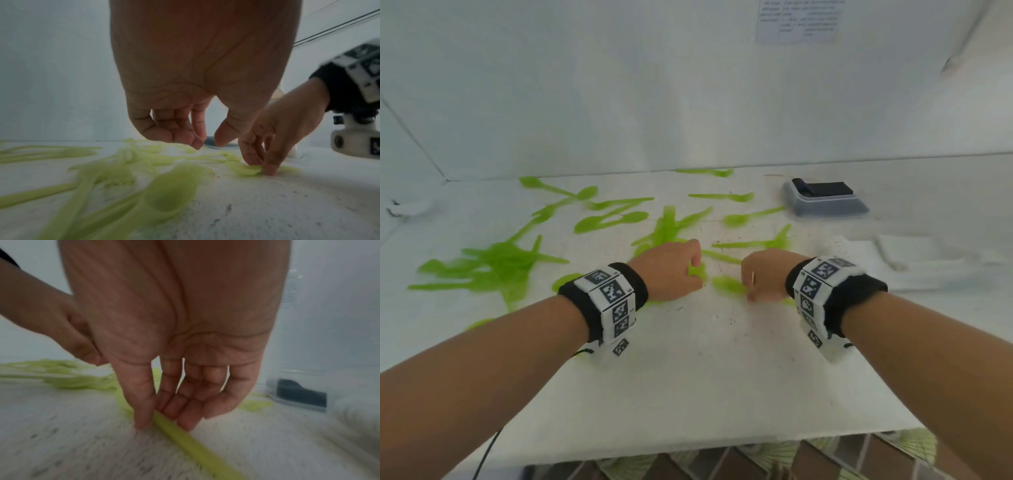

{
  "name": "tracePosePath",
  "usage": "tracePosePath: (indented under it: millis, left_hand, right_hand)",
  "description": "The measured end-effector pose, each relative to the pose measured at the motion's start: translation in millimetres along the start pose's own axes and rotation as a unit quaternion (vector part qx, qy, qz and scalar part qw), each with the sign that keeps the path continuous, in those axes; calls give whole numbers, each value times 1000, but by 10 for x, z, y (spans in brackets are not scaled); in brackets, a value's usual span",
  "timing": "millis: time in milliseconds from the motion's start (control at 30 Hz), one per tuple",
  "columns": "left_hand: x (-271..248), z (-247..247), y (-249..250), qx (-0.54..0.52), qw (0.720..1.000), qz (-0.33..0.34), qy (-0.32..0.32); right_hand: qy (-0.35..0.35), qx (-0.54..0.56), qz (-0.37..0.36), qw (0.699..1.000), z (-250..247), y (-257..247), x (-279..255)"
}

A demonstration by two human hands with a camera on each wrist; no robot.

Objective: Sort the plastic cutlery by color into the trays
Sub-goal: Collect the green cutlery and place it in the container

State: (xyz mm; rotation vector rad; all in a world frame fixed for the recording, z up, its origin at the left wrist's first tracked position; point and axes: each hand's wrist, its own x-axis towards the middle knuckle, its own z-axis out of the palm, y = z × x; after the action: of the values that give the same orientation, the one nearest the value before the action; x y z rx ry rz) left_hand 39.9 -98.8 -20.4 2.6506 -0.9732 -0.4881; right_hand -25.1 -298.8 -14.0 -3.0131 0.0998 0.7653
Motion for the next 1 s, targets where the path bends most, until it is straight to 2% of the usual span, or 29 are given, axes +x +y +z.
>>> tracePosePath:
  millis: [133, 200, 267, 333, 433, 600, 700, 767, 833, 1000]
  left_hand:
    - [-235, -31, -300, 42, 999, -24, -2]
    - [-323, 11, -458, 91, 995, -39, -21]
    - [-381, 75, -545, 93, 994, -45, -30]
    - [-407, 116, -565, 63, 997, -37, -4]
    - [-451, 123, -507, 31, 997, -10, 64]
    - [-631, -7, -370, -87, 985, 18, 149]
    - [-742, -99, -348, -172, 962, -1, 211]
    - [-798, -112, -387, -220, 954, -32, 203]
    - [-849, -86, -457, -219, 960, -54, 166]
    - [-826, 27, -663, -144, 977, -47, 148]
  right_hand:
    - [43, 76, -4, 996, 86, -7, 7]
    - [82, 137, 0, 987, 79, -65, 45]
    - [106, 206, 3, 973, 63, -180, 95]
    - [112, 262, -5, 959, 62, -307, 149]
    - [132, 289, -5, 948, 74, -407, 213]
    - [185, 296, 3, 937, 71, -446, 268]
    - [165, 246, -51, 954, 80, -543, 308]
    - [125, 189, -72, 971, 91, -622, 329]
    - [98, 157, -71, 980, 111, -669, 352]
    - [132, 138, -62, 980, 131, -620, 334]
